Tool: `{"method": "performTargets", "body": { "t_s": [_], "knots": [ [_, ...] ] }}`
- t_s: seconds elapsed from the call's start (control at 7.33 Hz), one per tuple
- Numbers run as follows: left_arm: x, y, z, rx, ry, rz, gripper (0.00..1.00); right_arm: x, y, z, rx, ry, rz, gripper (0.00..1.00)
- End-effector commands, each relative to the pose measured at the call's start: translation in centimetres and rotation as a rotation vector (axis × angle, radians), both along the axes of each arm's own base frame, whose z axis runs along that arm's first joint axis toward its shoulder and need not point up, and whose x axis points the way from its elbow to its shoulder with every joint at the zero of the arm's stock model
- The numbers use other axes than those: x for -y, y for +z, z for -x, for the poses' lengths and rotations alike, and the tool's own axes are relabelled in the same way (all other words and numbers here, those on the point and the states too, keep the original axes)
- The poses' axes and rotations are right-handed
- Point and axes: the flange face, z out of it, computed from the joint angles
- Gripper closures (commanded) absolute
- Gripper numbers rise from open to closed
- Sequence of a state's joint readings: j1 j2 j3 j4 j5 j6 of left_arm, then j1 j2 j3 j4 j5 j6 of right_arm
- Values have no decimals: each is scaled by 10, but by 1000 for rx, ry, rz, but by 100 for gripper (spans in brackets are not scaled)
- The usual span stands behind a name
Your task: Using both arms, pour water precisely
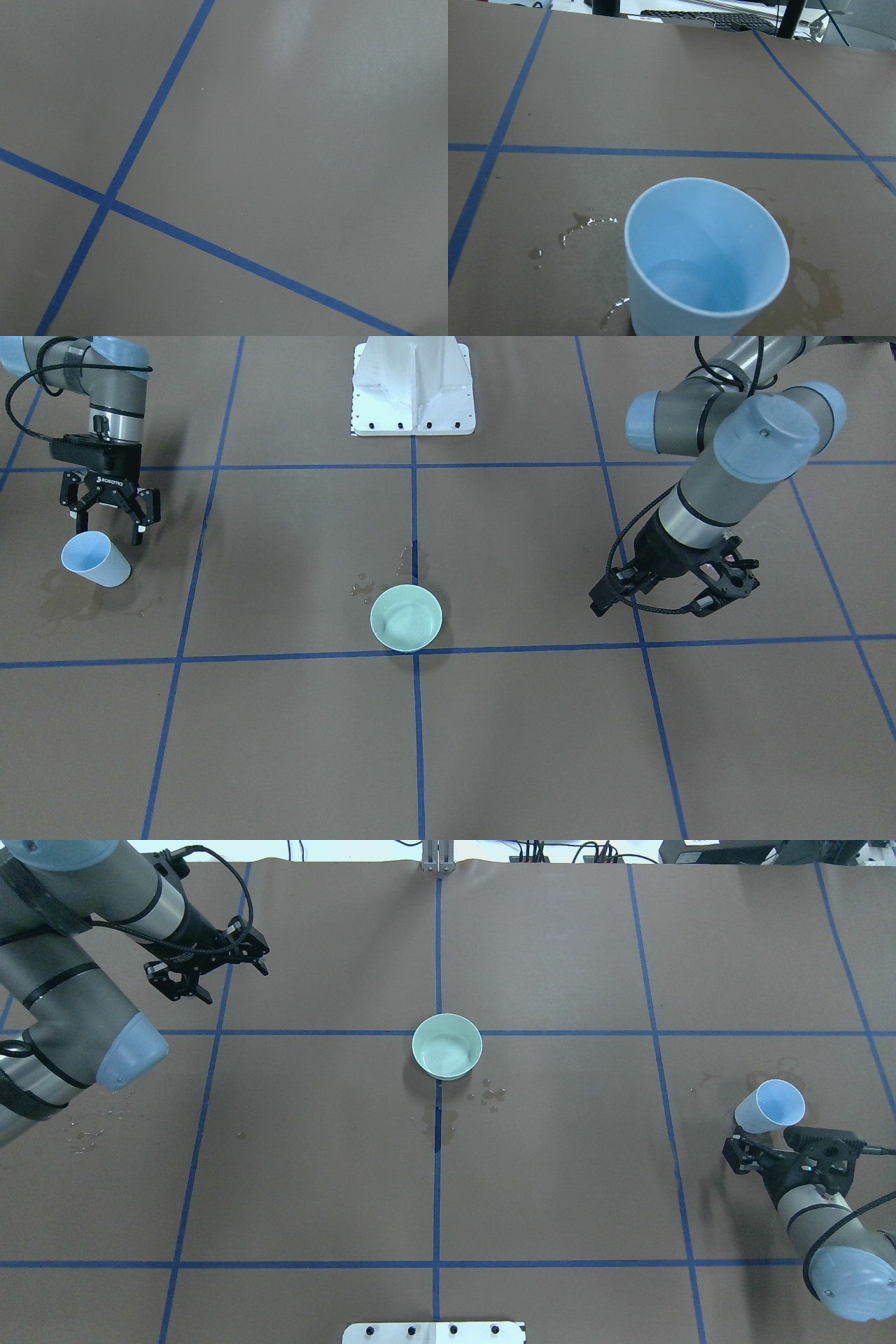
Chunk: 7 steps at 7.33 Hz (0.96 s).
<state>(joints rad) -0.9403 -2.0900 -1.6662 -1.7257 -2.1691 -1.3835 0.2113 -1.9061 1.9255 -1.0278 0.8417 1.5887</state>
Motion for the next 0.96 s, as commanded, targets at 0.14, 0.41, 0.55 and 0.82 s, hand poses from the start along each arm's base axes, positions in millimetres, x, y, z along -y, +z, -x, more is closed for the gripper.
{"method": "performTargets", "body": {
  "t_s": [0.14, 0.41, 0.55, 0.82],
  "knots": [
    [-1, -1, -1, -2, -1, 2, 0, 1, 8, 3, -20, -5, 1, 2],
    [-1, -2, -1, -3, -1, 2, 0, 5, 10, -1, -26, 6, 3, 3],
    [-2, -2, -2, -3, 1, 2, 0, 8, 13, -3, -36, 9, 1, 3],
    [-2, -1, -3, -2, 1, 3, 0, 12, 13, -6, -44, 14, 0, 3]
  ]
}}
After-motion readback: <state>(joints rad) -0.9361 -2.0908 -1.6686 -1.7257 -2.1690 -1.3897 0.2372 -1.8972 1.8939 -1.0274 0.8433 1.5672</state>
